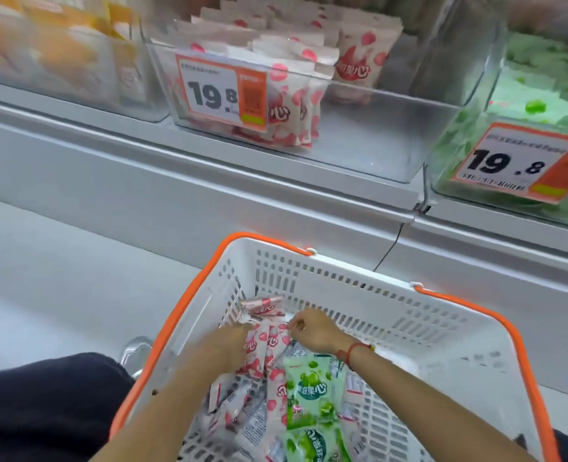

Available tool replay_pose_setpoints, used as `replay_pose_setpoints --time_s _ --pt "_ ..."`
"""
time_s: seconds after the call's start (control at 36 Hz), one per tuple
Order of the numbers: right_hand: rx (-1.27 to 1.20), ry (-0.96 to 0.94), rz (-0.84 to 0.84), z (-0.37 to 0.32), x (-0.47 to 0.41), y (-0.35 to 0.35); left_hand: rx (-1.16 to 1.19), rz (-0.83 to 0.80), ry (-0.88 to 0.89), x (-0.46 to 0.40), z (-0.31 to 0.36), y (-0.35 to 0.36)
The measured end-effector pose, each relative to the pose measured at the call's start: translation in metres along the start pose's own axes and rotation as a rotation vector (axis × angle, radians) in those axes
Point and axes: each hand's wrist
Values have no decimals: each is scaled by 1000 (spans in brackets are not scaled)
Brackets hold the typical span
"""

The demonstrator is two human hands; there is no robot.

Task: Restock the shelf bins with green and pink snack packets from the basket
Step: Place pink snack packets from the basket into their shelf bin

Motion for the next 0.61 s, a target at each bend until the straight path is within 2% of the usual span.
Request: replay_pose_setpoints --time_s 0.08,0.17,0.28,0.39,0.5,0.56,0.61 --pt "-29 42 -48 -1 -20 26 -72 -90 -76 -8 -6 15" --pt "-58 83 -69 -6 -39 49 -93 -184 -78 -13 -9 25" --pt "-124 170 1 -2 -50 74 -38 -165 -74 -17 -9 23" --pt "-163 185 58 4 -50 76 282 -131 -107 -19 -14 17" --pt "-282 140 91 16 -40 48 586 -38 -85 -15 -9 1" --pt "-364 122 98 16 -25 20 706 -78 -32 -7 2 -18" --pt "-416 70 74 11 -6 -11 779 -219 40 2 12 -38"
Point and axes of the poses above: each hand's wrist, its own x-axis away from the middle knuckle, its own y-axis out of the palm, z = x × y, and after that the axes turned 2 degrees about z, right-handed
